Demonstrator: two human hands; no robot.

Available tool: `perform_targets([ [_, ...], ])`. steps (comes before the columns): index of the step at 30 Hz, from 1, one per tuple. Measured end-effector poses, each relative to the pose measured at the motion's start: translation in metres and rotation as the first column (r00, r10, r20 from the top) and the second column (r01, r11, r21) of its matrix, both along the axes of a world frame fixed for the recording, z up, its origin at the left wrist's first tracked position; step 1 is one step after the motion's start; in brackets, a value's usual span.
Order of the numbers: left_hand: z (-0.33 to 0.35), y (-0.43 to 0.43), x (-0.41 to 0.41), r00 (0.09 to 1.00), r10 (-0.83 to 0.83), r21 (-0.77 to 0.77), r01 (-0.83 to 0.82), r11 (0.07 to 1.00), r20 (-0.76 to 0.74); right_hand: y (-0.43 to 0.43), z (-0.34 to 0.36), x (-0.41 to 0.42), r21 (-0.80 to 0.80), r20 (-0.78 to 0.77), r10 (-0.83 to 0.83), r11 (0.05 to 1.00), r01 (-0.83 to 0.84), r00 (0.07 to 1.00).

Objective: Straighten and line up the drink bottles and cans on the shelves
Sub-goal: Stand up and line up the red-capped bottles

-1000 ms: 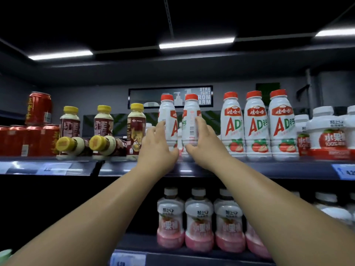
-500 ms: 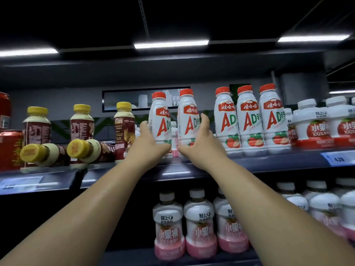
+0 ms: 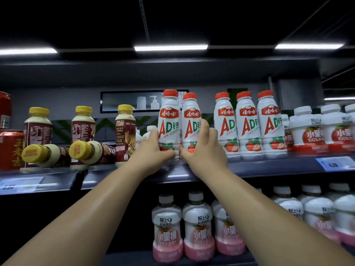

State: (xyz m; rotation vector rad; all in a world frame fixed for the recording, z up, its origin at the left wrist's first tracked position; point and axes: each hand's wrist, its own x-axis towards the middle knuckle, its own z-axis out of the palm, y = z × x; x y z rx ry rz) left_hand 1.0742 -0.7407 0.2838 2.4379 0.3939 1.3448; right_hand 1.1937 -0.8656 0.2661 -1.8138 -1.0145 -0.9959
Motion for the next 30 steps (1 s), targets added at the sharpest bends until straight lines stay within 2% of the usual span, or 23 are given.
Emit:
perform_targets([
  [3,0.003,-0.003,0.004,0.995,0.069,0.026,-0.067,0.997,-0.068,-0.005,0.002,-0.002,-0.015,0.017,-0.066,0.998,0.066,0.998],
  [8,0.012,-0.001,0.011,0.994,0.011,-0.085,-0.02,0.996,-0.105,-0.012,0.004,-0.003,-0.075,0.086,-0.17,0.981,0.177,0.982],
  [14,0.01,-0.005,0.027,0.995,-0.009,-0.101,-0.002,0.995,-0.102,-0.015,-0.001,0.002,0.046,0.119,-0.257,0.966,0.253,0.959],
  [19,0.005,-0.011,0.03,0.982,0.131,0.076,-0.122,0.99,-0.134,-0.015,-0.007,0.008,0.127,0.072,-0.21,0.972,0.2,0.975],
  [21,0.005,-0.009,0.028,0.981,0.134,0.094,-0.122,0.988,-0.139,-0.014,-0.009,0.01,0.172,0.045,-0.151,0.975,0.142,0.987],
  [25,0.003,-0.005,0.023,0.963,0.118,0.135,-0.087,0.987,-0.241,-0.014,-0.012,0.01,0.222,0.02,-0.074,0.973,0.068,0.997],
  [27,-0.002,-0.006,0.023,0.943,0.192,0.184,-0.145,0.972,-0.272,-0.014,-0.012,0.011,0.224,0.028,-0.091,0.971,0.083,0.995],
  [30,-0.011,-0.011,0.024,0.945,0.282,0.311,-0.221,0.924,-0.166,-0.017,-0.014,0.01,0.129,0.078,-0.165,0.98,0.154,0.983],
])
